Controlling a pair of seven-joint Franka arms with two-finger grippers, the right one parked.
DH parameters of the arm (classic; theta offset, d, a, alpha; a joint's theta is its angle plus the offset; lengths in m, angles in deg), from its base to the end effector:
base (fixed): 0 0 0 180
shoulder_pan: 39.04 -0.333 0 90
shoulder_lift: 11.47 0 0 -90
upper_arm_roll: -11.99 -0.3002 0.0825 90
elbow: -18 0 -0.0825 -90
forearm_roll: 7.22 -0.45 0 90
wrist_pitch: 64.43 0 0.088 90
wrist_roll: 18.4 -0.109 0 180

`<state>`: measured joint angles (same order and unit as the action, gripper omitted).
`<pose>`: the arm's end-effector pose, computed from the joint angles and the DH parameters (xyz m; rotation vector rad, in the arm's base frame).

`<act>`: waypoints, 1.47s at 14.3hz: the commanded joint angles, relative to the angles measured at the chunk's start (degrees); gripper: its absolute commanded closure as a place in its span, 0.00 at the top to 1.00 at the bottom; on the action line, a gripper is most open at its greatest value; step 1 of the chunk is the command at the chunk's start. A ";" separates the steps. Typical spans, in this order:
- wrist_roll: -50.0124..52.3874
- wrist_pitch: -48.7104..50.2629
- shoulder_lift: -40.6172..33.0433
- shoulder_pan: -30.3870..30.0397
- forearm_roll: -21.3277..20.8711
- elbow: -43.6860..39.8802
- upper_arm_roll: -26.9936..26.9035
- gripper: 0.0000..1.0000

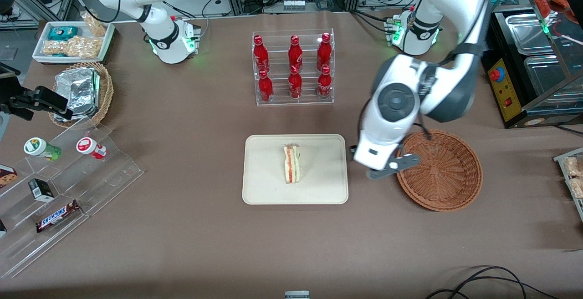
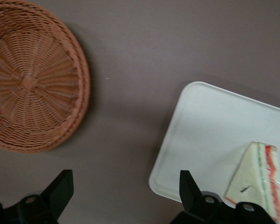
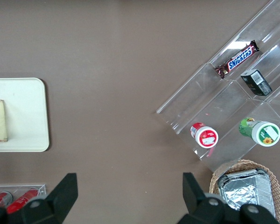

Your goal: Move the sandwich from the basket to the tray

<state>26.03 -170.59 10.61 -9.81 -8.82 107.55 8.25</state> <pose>0.6446 -0.3098 0.3747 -3.0061 -0.4819 0.0736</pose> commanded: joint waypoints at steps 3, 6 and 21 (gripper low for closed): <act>-11.70 -0.54 -11.87 -7.50 1.08 13.61 0.31 1.00; -19.62 0.25 -18.19 -12.51 1.08 19.59 0.31 1.00; -38.61 15.29 -20.68 -32.04 0.11 8.45 10.33 1.00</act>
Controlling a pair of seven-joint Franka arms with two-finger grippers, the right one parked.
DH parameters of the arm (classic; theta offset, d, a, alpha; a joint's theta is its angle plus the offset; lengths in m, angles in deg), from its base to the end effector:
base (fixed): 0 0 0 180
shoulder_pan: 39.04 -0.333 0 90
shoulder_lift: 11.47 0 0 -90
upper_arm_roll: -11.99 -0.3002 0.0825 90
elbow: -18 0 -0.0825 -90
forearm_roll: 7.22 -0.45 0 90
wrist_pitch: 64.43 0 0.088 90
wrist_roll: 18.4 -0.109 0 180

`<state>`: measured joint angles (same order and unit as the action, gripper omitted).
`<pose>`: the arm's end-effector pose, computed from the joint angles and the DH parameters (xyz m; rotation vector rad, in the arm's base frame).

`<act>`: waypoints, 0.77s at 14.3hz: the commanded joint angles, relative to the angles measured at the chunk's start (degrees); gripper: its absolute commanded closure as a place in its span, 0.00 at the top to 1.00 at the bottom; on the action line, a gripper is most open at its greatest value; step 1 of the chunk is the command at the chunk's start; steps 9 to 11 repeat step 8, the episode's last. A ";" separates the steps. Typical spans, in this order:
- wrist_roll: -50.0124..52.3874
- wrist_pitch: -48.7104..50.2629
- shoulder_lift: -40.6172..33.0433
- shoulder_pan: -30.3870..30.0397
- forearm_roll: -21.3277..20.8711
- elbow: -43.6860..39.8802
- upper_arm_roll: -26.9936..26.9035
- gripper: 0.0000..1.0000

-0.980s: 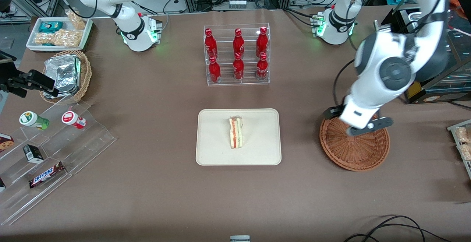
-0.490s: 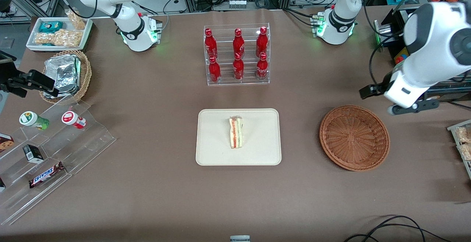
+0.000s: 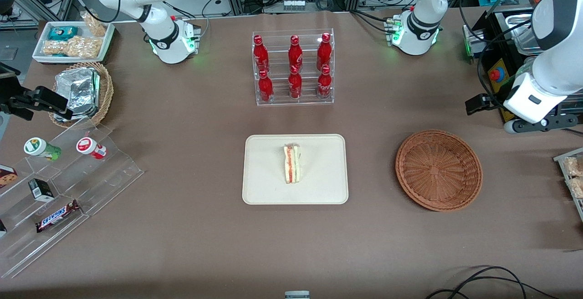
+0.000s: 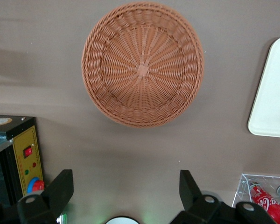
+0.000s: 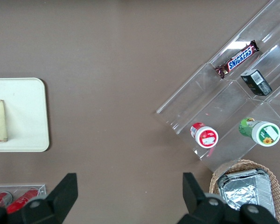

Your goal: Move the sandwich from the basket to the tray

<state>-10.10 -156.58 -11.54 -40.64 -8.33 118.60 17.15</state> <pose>0.6098 -0.0359 0.5115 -3.0967 -0.1249 0.2227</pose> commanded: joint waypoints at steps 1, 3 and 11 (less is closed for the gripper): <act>-4.93 1.27 1.65 -0.95 -0.30 -2.69 1.26 1.00; -6.98 -0.13 2.87 1.23 0.23 -5.48 -0.83 1.00; -6.72 -1.46 3.76 5.20 0.58 -7.17 -4.36 1.00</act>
